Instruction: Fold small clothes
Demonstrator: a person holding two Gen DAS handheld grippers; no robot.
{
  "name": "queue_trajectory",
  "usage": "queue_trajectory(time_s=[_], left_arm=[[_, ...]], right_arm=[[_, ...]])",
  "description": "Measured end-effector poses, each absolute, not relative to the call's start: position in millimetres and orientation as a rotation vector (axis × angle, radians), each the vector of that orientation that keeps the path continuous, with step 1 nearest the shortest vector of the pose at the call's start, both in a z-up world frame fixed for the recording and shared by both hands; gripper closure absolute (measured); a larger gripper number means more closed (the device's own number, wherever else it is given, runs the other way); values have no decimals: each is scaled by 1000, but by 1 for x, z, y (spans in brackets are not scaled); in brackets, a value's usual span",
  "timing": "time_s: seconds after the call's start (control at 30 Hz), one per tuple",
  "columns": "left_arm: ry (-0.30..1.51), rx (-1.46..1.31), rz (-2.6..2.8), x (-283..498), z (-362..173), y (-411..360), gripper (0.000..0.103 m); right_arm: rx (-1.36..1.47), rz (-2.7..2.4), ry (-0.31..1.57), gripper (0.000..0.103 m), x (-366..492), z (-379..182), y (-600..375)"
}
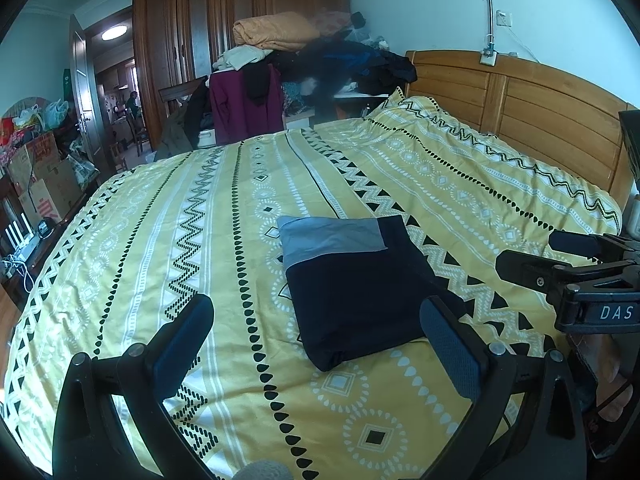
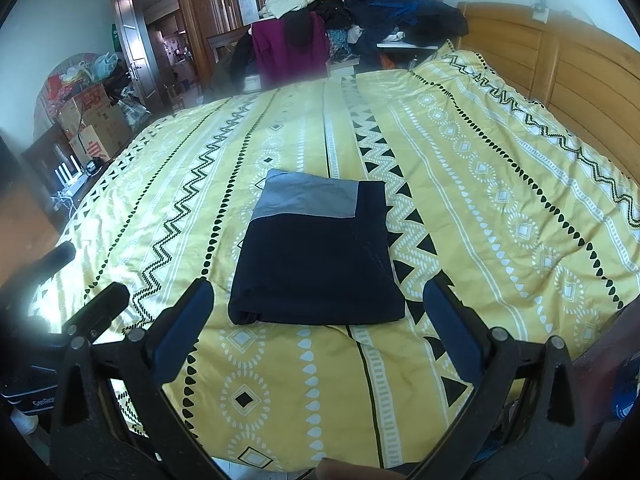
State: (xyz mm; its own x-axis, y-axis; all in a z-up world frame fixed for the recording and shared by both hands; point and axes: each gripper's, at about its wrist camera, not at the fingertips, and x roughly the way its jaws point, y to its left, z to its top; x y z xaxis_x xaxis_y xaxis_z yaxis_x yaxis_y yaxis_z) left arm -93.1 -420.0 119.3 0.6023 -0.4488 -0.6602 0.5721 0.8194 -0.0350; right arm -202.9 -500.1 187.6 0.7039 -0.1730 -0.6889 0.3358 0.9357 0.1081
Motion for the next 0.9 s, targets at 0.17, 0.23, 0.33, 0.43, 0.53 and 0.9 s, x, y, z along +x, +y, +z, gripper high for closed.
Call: queue_trajectory(time_s=[0.17,0.23,0.33,0.43,0.53,0.9], left_arm=[[715,184,-590,-92,117,-417,0],[720,185,-590,-91,115,-418,0],[718,191,-594,-93,115,-419,0],[717,197,-598,-93,115,-422,0],[718,202,-599,-92,116,-424,0],[719,207,-603,-92,116,-426,0]], right_arm=[[236,-282,741,0,-201,186,-500],[239,-280,745,0,-201,185,-500],[243,-275,751,0,-200,184,-502],[242,-275,750,0,-200,183,-504],[244,-276,750,0,-200,183,-505],[247,-274,751,0,-200,181,-508]])
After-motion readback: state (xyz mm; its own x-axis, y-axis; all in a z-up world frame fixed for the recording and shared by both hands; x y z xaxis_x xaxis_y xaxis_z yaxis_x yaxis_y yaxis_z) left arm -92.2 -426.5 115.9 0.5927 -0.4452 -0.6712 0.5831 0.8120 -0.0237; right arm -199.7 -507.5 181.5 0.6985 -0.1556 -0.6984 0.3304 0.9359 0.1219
